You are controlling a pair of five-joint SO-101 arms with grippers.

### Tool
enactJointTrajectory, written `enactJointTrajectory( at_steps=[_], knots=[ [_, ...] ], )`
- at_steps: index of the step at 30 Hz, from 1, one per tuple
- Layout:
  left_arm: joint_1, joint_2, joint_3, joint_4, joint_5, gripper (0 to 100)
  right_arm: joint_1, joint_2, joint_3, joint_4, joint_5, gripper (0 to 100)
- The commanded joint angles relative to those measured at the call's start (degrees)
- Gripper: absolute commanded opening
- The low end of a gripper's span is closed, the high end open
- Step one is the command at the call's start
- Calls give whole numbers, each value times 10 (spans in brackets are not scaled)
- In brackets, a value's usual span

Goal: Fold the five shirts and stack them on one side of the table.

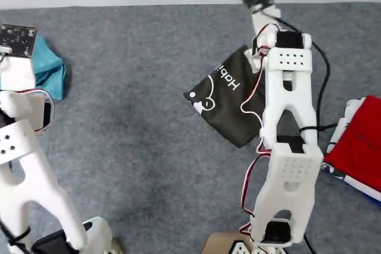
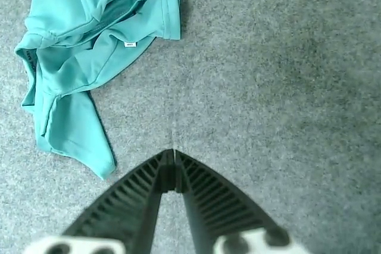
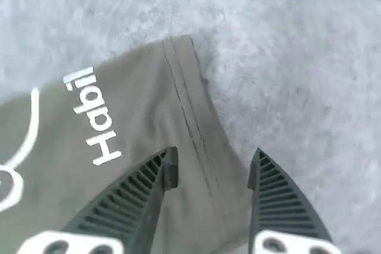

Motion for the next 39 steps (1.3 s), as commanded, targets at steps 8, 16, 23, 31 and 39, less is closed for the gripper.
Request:
enactJointTrajectory(
  at_steps=[8,16,23,31,39],
  knots=[
    [-1,-18,-4,-9,-8,6,-21,-96,-4,140,-164,203],
    [-1,-18,-4,-9,-40,6,-18,-134,-4,215,-379,204],
    [-1,-18,-5,-8,-40,6,-19,-96,-1,227,-531,369],
    [-1,-18,-5,-7,-40,6,-26,43,-4,158,-569,452],
    [-1,-18,-4,-7,-40,6,-32,143,-4,85,-591,447]
  ],
)
